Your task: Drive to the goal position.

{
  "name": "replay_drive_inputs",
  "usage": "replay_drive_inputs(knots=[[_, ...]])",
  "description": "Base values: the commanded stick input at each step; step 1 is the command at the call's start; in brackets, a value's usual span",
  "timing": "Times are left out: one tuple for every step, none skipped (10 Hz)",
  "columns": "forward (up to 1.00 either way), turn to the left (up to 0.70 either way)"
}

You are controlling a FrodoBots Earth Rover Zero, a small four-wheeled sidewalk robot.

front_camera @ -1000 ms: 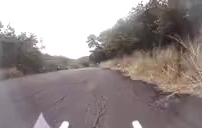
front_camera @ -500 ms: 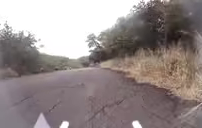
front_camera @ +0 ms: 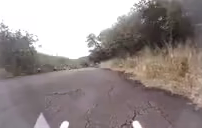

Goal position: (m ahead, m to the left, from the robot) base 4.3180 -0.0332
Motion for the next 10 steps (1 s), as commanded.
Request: replay_drive_inputs(knots=[[1.00, 0.00], [1.00, 0.00], [1.00, 0.00], [1.00, 0.00], [1.00, 0.00], [1.00, 0.00], [1.00, 0.00], [1.00, 0.00], [1.00, 0.00], [1.00, 0.00]])
